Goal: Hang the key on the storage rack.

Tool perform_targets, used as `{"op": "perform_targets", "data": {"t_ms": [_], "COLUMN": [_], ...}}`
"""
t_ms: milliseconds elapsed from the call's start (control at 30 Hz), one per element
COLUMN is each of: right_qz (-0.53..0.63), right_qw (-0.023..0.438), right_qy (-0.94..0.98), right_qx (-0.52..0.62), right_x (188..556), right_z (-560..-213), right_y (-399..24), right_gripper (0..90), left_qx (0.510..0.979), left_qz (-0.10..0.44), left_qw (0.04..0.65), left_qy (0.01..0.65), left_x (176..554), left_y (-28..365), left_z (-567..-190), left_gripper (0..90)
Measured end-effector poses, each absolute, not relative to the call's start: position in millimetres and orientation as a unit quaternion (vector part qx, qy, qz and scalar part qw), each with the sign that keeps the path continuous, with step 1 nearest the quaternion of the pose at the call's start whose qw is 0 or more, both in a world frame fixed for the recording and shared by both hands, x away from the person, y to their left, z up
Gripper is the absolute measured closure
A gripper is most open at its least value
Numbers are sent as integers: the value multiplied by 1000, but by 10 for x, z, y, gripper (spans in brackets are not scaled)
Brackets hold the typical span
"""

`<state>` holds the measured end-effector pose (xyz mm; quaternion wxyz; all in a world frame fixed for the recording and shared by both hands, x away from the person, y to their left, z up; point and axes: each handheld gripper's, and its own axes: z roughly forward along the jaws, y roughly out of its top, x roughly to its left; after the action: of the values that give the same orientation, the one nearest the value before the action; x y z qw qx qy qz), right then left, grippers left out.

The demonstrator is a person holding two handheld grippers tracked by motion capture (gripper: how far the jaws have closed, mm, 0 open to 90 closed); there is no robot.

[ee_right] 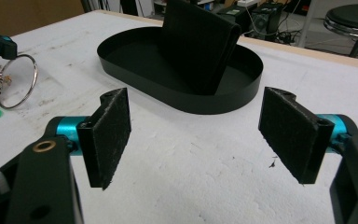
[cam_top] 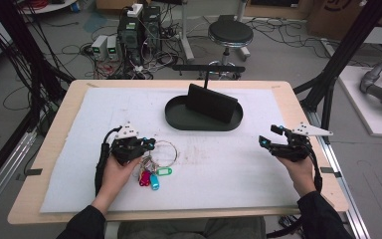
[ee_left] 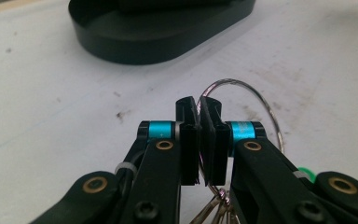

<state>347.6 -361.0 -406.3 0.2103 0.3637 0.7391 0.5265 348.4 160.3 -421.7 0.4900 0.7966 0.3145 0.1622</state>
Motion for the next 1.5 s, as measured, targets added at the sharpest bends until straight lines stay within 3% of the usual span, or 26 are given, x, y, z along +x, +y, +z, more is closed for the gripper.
{"op": "perform_targets", "data": {"t_ms": [533,633,967,1067,1500], "right_qz": [530,530,536,549,545], "right_qw": [210,210,201,183,193], "right_qy": [737,737,736,731,743], "right_qx": [363,363,362,362,337], "right_x": [3493,3497,3502,3509,3485], "right_z": [-4059,-4062,-4064,-4059,-4046], "right_y": [-3599,-3598,-3602,-3633,-3595], "right_gripper": [255,255,256,300,300], "left_qx": [797,805,826,828,825], "left_qz": [130,123,106,106,111], "left_qw": [537,530,505,503,511], "left_qy": [243,239,228,225,213], "left_x": [3293,3279,3294,3291,3261], "left_y": [1635,1611,1607,1600,1559], "left_z": [-4125,-4151,-4210,-4204,-4145], "left_gripper": [847,774,791,827,864]}}
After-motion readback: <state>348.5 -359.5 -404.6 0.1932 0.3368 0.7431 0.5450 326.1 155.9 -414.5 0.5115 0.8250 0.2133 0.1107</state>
